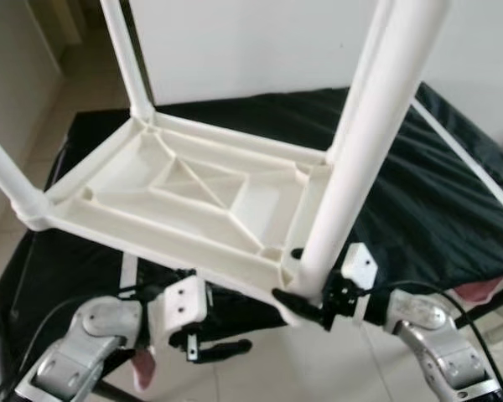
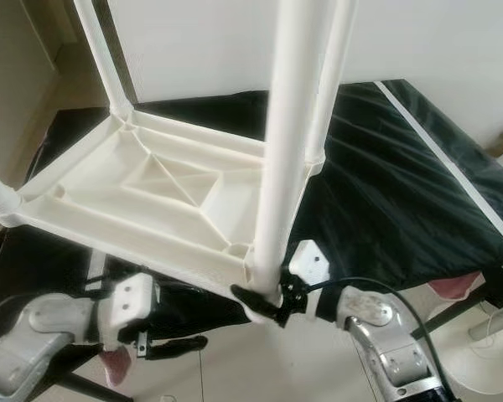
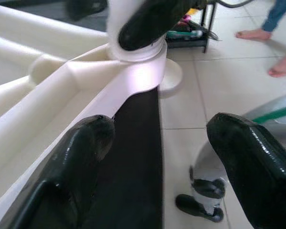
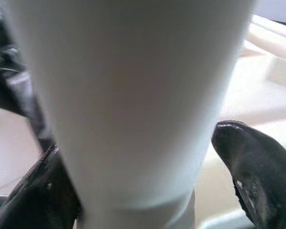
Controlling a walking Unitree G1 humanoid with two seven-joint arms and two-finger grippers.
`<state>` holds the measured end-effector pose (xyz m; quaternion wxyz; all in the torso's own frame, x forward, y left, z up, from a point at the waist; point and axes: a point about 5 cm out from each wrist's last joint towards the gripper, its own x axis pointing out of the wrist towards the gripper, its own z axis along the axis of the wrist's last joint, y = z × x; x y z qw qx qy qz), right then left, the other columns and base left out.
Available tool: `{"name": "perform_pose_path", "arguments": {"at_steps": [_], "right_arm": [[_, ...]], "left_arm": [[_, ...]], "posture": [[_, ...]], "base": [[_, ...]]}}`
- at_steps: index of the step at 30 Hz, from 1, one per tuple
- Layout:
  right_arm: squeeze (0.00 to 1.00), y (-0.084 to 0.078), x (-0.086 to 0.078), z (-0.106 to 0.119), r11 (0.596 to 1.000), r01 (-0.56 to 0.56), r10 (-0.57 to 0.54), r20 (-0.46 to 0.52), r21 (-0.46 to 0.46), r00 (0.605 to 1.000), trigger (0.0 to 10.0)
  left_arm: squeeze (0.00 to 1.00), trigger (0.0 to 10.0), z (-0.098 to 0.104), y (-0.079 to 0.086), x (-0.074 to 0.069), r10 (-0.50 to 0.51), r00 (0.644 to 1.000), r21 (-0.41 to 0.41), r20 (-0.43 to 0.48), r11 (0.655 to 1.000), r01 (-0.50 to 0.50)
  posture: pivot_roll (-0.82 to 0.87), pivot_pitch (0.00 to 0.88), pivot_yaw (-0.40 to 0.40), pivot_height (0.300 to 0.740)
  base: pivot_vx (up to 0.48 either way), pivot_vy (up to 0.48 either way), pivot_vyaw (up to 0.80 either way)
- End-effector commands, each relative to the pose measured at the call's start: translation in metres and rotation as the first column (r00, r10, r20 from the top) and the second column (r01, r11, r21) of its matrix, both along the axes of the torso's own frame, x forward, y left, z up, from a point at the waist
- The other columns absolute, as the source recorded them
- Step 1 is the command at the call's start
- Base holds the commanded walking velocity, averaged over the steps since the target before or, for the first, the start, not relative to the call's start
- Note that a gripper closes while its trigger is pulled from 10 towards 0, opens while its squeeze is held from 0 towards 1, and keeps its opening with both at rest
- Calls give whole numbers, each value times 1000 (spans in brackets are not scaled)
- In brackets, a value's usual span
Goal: Building children table
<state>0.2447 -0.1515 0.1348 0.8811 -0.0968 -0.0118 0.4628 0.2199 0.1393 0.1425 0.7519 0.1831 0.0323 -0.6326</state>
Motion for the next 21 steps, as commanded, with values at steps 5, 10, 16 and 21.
{"name": "perform_pose_path", "arguments": {"at_steps": [5, 10, 16, 21], "right_arm": [[0, -20, 8, -2, 994, 107, -107, 6, -23, 994, 10000], [0, -48, 20, -1, 975, 216, -215, 32, -44, 976, 10000], [0, -65, 29, 1, 955, 292, -290, 52, -41, 956, 10000], [0, -75, 35, 5, 938, 346, -345, 61, -13, 937, 10000]], "left_arm": [[0, 10000, 12, -2, 7, 96, 995, -85, 32, 992, -93], [0, 10000, 21, -9, 12, 148, 989, -159, 21, 977, -143], [0, 10000, 28, -17, 14, 173, 985, -233, 17, 959, -164], [0, 10000, 36, -25, 17, 207, 978, -299, 5, 934, -196]], "posture": [[17, 91, -10, 740], [12, 93, -11, 740], [10, 91, -9, 740], [7, 89, -5, 740]], "base": [[0, 0, 0], [0, 0, 0], [0, 0, 0], [0, 0, 0]]}}
